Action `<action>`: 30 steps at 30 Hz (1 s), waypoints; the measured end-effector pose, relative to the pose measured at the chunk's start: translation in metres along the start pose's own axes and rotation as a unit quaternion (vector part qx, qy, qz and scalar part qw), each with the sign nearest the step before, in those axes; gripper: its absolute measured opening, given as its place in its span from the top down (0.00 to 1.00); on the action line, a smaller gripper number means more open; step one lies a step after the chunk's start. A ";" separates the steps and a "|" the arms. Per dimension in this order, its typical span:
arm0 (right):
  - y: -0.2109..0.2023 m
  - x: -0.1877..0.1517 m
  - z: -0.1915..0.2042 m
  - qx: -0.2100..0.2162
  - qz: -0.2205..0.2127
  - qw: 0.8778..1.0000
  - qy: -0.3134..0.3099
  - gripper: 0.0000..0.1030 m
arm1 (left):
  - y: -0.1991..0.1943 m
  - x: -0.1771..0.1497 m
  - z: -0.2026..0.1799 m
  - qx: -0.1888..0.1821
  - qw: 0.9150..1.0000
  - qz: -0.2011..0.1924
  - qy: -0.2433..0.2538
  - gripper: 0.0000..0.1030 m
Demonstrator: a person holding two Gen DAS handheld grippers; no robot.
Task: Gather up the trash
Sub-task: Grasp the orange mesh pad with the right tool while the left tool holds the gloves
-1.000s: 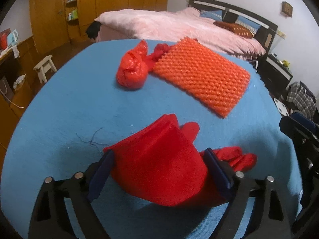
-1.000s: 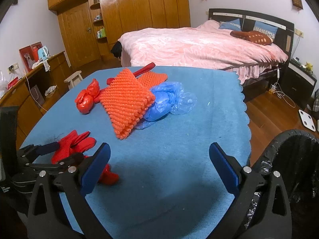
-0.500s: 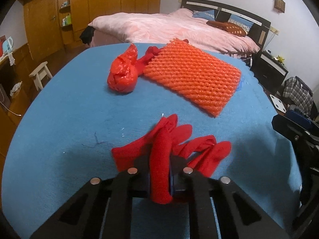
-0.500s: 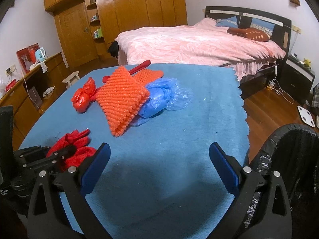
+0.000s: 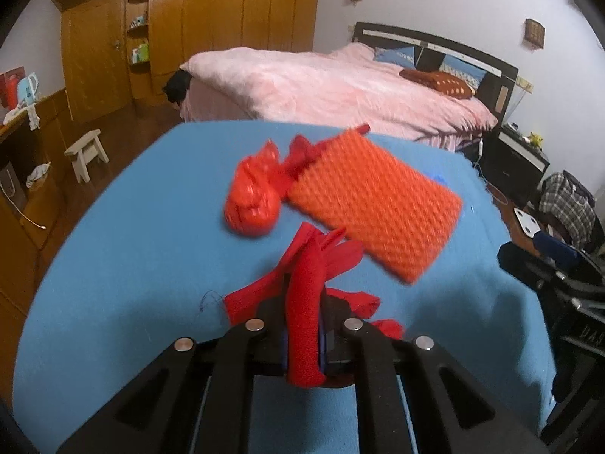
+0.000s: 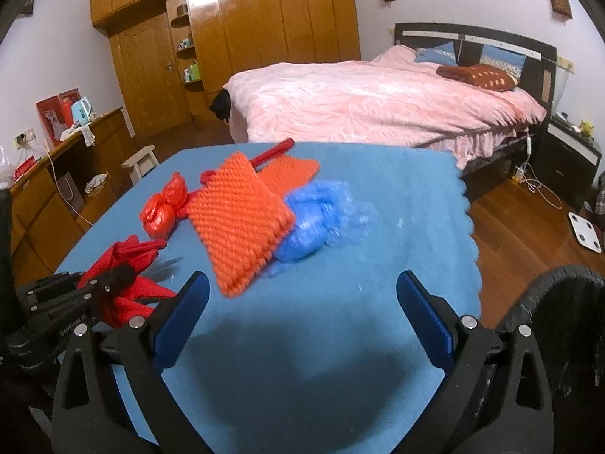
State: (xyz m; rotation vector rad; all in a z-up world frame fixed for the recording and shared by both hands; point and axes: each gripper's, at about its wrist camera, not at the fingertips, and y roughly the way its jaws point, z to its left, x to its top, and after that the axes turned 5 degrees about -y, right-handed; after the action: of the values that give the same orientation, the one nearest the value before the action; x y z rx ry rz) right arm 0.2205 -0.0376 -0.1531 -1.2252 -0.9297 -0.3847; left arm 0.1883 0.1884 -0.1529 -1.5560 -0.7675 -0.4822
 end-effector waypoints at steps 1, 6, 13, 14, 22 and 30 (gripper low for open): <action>0.003 0.003 0.001 0.001 -0.002 1.000 -0.002 0.06 | 0.001 0.003 0.001 0.001 1.000 -0.002 -0.001 0.90; 0.020 0.020 0.005 0.008 -0.004 1.000 -0.005 0.07 | 0.007 0.019 0.008 0.005 1.000 -0.015 -0.010 0.90; 0.046 0.033 0.005 0.019 0.010 1.000 -0.006 0.17 | 0.012 0.030 0.012 0.008 1.000 -0.023 -0.016 0.90; 0.051 0.034 0.005 0.022 0.016 1.000 -0.006 0.21 | 0.012 0.030 0.013 0.007 1.000 -0.023 -0.016 0.90; 0.066 0.029 0.010 0.046 0.049 0.998 -0.018 0.54 | 0.014 0.031 0.014 0.006 1.000 -0.021 -0.017 0.90; 0.050 0.026 0.012 0.066 0.046 0.997 -0.013 0.81 | 0.009 0.032 0.008 0.001 1.000 -0.025 -0.012 0.90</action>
State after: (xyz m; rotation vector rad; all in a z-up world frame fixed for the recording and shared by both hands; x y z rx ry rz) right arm 0.2662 -0.0045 -0.1638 -1.1493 -0.9021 -0.2309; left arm 0.2153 0.2026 -0.1381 -1.5474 -0.8267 -0.4993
